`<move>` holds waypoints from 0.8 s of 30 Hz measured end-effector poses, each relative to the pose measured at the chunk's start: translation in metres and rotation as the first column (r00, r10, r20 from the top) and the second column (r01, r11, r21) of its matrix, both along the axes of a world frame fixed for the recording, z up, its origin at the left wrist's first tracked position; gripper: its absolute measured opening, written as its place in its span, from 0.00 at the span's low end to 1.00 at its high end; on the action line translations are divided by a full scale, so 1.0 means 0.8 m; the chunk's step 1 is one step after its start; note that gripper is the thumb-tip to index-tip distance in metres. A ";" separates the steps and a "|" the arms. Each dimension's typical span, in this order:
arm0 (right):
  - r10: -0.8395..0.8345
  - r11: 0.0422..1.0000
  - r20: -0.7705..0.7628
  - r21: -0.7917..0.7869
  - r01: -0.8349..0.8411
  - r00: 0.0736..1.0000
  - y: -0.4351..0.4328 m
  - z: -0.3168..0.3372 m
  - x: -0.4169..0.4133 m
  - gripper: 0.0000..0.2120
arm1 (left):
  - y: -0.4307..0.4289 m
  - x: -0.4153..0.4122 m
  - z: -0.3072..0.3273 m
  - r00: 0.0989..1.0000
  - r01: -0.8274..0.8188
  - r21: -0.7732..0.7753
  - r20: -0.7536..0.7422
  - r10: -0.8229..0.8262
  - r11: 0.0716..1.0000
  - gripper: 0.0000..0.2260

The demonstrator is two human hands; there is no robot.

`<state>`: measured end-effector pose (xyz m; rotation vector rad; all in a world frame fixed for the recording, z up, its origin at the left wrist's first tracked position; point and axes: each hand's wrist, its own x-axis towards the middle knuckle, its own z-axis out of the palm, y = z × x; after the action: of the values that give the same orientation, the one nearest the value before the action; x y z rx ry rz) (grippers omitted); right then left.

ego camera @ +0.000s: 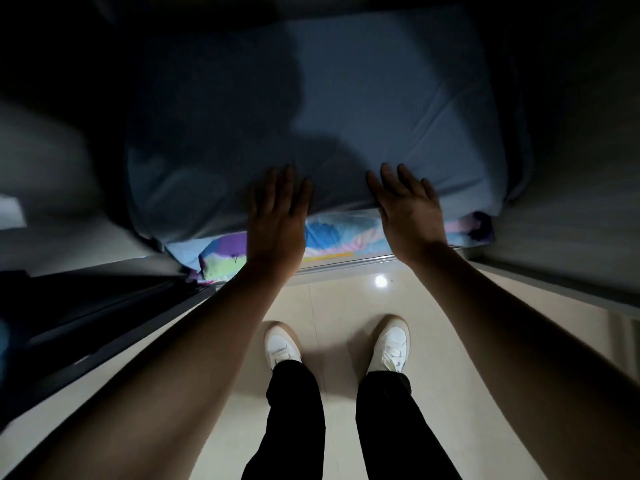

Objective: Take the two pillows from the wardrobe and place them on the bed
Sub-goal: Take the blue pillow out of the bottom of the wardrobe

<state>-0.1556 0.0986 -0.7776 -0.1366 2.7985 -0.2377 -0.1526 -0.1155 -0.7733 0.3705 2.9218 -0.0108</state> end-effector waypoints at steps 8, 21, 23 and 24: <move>-0.096 0.992 -0.020 -0.087 0.094 0.995 -0.025 0.147 0.034 0.25 | -0.018 0.007 0.161 0.998 -0.046 0.052 0.047 0.044 0.998 0.24; -0.087 0.986 0.031 -0.137 0.090 0.996 -0.011 0.137 0.077 0.23 | -0.008 0.003 0.118 0.985 0.122 -0.073 0.127 -0.112 0.990 0.54; -0.100 0.980 0.032 -0.168 0.104 0.994 -0.015 0.136 0.078 0.23 | -0.003 -0.017 0.114 0.979 0.100 -0.085 0.188 -0.083 0.991 0.51; -0.109 0.977 0.036 -0.180 0.114 0.993 -0.017 0.134 0.079 0.23 | -0.002 -0.023 0.108 0.970 0.108 -0.075 0.225 -0.089 0.991 0.47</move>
<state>-0.0928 0.0852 -0.6706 -0.0179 2.7579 -0.5185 -0.1711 -0.1168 -0.6867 0.4701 2.6705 -0.1040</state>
